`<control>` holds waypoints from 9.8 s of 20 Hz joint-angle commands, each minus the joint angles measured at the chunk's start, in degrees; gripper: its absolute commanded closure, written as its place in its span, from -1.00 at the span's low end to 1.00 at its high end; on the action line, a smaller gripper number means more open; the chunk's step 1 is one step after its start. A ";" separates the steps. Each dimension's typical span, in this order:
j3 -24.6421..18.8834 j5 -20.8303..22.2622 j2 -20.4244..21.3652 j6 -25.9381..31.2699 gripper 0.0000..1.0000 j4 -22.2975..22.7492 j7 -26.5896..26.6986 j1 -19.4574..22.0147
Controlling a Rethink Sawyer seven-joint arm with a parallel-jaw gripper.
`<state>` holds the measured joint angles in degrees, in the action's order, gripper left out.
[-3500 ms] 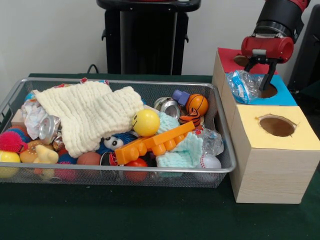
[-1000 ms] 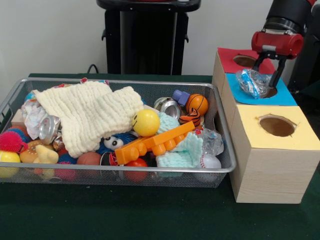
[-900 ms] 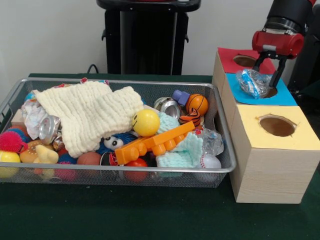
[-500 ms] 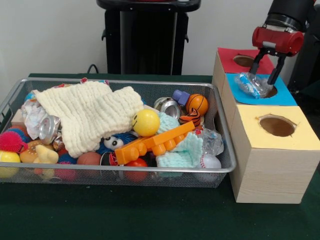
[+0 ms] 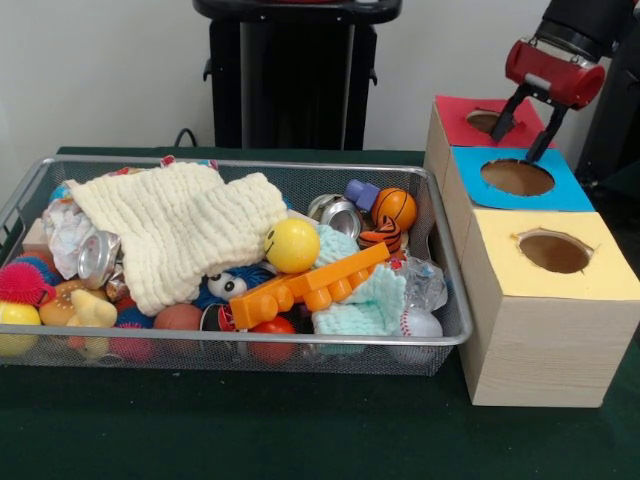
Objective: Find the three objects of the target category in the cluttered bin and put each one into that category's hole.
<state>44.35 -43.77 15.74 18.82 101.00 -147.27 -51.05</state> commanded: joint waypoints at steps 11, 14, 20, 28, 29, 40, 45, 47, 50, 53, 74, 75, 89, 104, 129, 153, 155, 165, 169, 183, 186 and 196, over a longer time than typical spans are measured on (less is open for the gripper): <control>-7.43 12.11 7.43 -3.09 -1.00 1.86 5.04 10.11; -11.92 18.50 15.52 -8.29 -1.00 6.49 10.66 17.97; -23.28 30.20 27.92 -15.82 -1.00 14.92 9.44 32.87; -38.00 49.04 23.87 -32.90 -1.00 14.99 -1.65 47.33; -38.56 50.10 23.19 -33.87 -1.00 14.70 -2.52 47.68; -63.30 72.49 27.15 -31.00 -1.00 14.29 -1.61 66.11; -66.69 76.95 28.56 -31.37 -1.00 13.57 -1.11 68.68; -64.15 76.47 28.07 -31.84 -1.00 12.57 -0.81 67.25; -58.71 74.96 26.94 -33.23 -1.00 10.70 -0.48 63.93; -54.30 73.44 25.43 -32.88 -1.00 8.32 0.56 60.82; -54.59 78.42 26.27 -7.28 -1.00 4.22 9.58 62.32; -55.81 77.92 26.83 -6.33 -1.00 5.47 9.80 63.44; -65.29 79.23 29.71 -5.33 -1.00 12.44 7.94 72.76; -56.93 82.35 18.22 -18.75 -1.00 5.08 -1.32 64.98; -45.83 79.38 14.97 -24.93 -1.00 -2.53 -1.40 57.72; -39.97 77.11 10.45 -25.73 -1.00 -9.14 -2.35 51.76; -40.39 77.65 10.74 -25.19 -1.00 -9.03 -2.03 51.96; -38.60 78.78 8.51 -26.94 -1.00 -7.30 -1.80 51.49; -38.73 78.68 7.39 -26.87 -1.00 -7.16 -1.74 51.65; -44.76 77.52 18.40 -17.86 -1.00 -1.14 -0.40 56.31; -47.02 77.82 20.21 -15.67 -1.00 0.03 1.13 58.48; -50.29 78.80 19.16 -13.98 -1.00 -1.09 2.04 61.04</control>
<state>0.97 34.98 36.43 -0.65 98.57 -147.26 8.32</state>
